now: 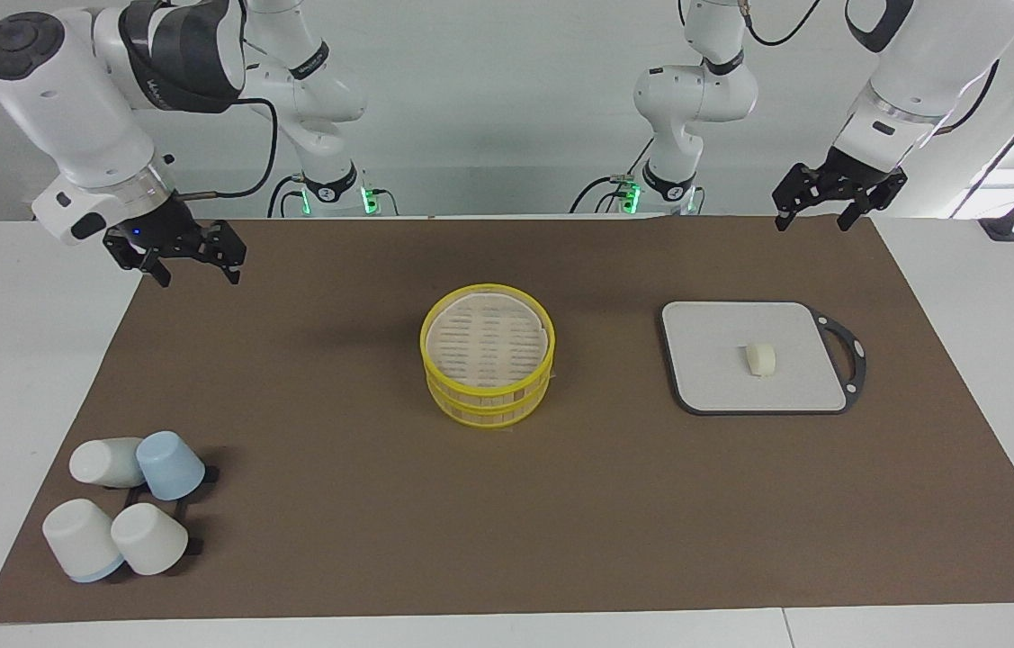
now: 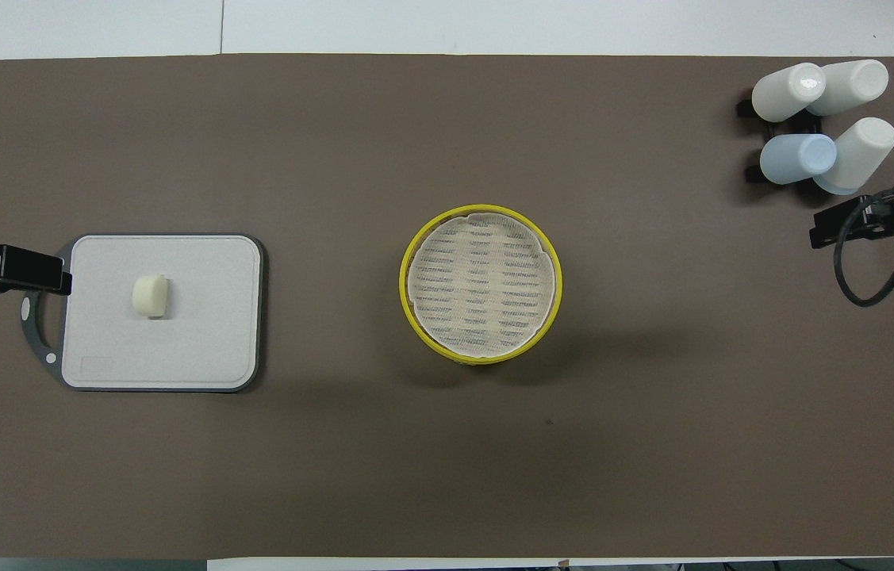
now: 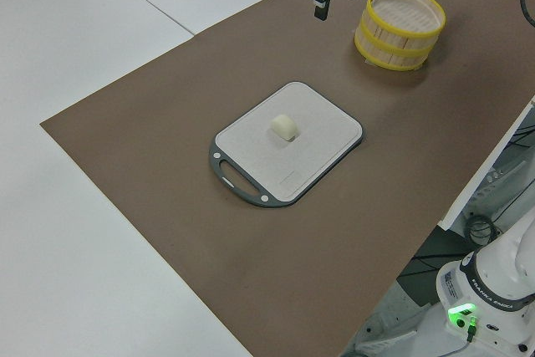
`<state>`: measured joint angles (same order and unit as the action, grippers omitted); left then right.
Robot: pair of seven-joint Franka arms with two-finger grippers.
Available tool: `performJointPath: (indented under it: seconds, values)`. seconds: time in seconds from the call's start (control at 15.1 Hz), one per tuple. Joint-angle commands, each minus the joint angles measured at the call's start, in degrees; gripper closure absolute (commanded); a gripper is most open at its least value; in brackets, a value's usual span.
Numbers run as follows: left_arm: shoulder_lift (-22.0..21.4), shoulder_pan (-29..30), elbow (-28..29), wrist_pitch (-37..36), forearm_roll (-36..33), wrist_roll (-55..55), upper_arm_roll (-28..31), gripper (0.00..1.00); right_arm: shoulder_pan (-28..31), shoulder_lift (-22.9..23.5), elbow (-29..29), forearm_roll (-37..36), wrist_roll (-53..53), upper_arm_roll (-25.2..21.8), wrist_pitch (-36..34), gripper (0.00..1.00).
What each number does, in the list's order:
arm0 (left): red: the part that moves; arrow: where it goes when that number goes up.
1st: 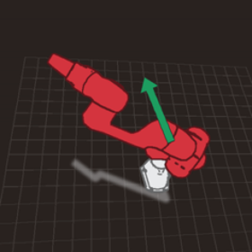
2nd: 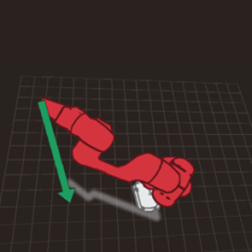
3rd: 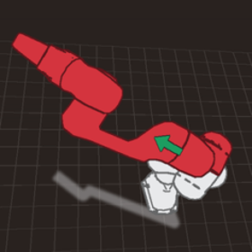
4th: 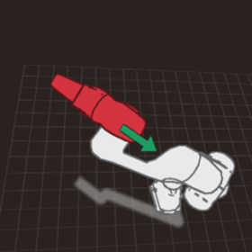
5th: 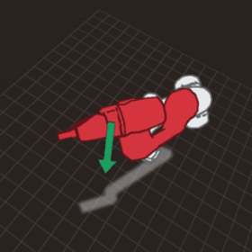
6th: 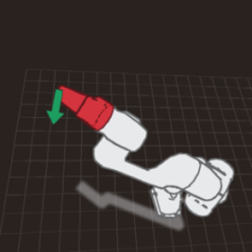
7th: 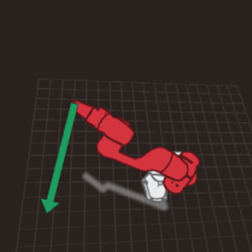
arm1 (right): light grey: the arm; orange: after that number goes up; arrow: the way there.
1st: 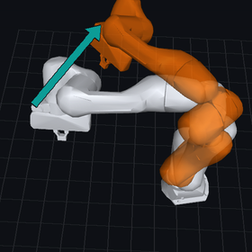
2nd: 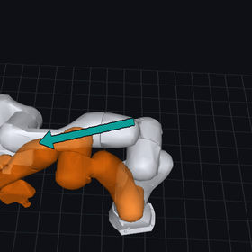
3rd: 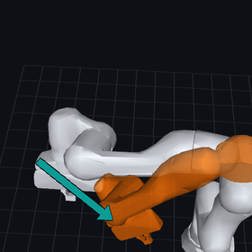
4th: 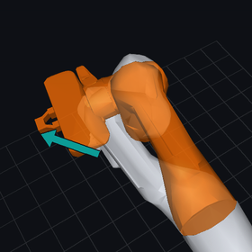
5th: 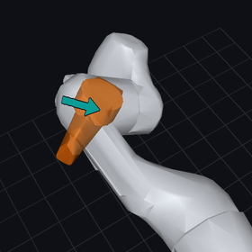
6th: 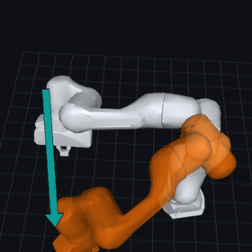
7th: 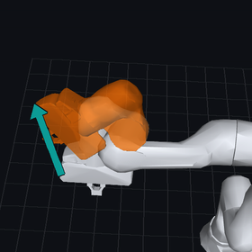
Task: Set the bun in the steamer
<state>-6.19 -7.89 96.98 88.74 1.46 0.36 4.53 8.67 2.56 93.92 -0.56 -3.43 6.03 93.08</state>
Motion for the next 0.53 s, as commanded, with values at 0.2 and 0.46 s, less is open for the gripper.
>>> performJointPath:
  seconds: [0.2, 0.46]
  values:
    - [-0.1, -0.3, -0.4, -0.1, 0.2, 0.0, 0.3, 0.0, 0.9, -1.4, 1.6, 1.1, -1.0, 0.3, 0.3, 0.0]
    - [-3.0, 1.1, 7.3, 5.4, 0.0, -1.8, 0.7, 0.0, 0.9, -1.6, 2.1, 1.1, -1.2, 0.4, 0.3, 0.0]
